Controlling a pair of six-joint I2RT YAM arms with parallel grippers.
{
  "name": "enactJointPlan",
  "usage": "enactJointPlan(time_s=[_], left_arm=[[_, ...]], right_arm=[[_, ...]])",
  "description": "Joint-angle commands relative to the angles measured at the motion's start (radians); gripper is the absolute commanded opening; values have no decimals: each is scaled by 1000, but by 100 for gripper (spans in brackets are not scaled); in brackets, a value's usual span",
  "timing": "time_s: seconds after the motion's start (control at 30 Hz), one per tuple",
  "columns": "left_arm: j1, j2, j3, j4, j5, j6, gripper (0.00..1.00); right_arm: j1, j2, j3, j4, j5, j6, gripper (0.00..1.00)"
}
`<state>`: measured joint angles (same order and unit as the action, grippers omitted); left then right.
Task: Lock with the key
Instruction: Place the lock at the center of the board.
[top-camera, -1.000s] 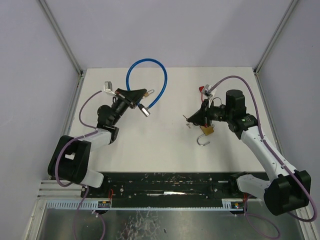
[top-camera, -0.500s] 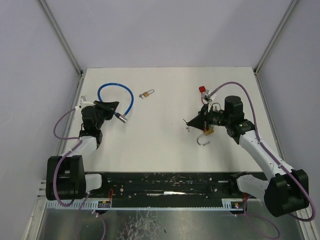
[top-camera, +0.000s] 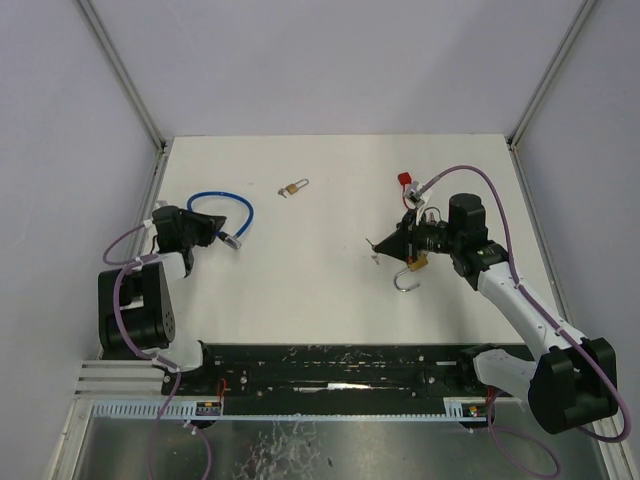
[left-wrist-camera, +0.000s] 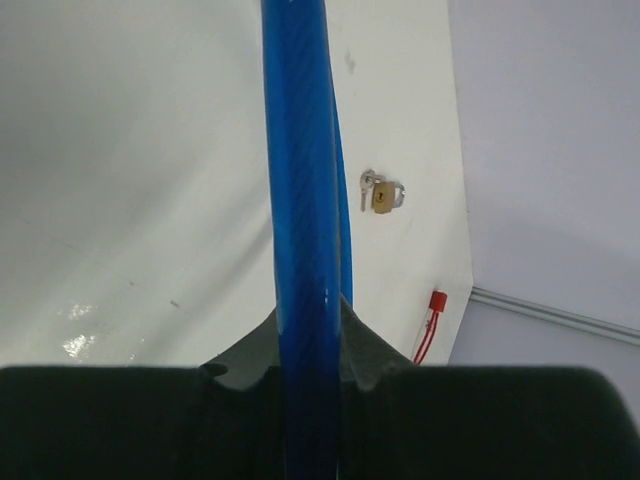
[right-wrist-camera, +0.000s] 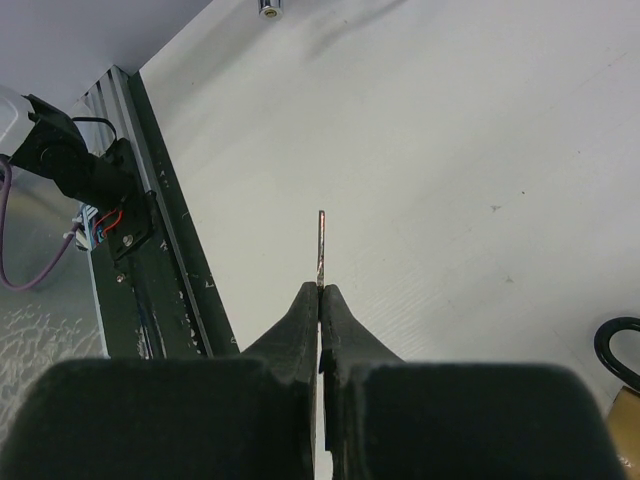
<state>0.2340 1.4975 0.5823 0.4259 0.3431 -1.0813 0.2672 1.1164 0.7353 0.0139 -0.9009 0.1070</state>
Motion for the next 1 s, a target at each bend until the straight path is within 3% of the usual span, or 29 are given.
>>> enactJointPlan(time_s=[0.0,0.13,0.4,0.73,0.97], left_arm=[[17,43,76,-29,9,76,3],[17,98,116,-77,-4,123,8],[19,127,251,-373,-156,302,37],[33,75,281,-551,-303,414,47],[60,-8,284,-641,-381,448,49]], right_arm=[[-2,-4,4,54,-1,9,0],[-2,0,4,54,-4,8,0],[-3,5,0,57,-4,7,0],[-3,20,-7,78,-15,30,0],[-3,26,-5,82,-18,37,0]])
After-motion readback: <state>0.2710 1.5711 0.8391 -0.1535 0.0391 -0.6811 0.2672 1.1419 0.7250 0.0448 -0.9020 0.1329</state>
